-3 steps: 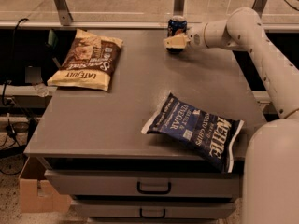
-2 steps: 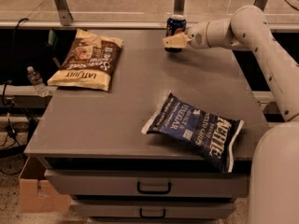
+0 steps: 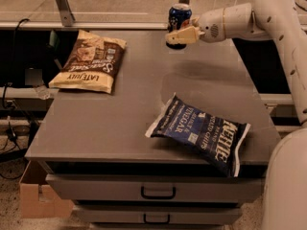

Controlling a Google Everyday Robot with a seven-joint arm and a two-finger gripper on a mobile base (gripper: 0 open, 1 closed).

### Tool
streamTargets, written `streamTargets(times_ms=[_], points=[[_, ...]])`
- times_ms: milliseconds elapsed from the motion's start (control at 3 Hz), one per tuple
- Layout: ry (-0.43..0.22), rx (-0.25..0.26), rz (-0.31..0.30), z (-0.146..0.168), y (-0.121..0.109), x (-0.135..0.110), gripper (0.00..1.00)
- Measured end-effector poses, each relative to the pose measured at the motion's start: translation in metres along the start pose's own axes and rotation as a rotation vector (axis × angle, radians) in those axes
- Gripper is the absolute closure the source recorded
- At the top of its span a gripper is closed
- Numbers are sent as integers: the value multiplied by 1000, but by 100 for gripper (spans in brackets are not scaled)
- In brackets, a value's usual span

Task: Pick pepsi can

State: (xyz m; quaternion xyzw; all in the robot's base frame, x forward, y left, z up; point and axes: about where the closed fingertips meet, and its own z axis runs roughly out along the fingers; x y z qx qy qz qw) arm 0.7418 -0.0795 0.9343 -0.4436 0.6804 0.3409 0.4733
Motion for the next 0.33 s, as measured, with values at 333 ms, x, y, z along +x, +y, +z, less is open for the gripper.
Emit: streamTargets(times_ms=[333], points=[[13,-16,4,2,3,4,100]])
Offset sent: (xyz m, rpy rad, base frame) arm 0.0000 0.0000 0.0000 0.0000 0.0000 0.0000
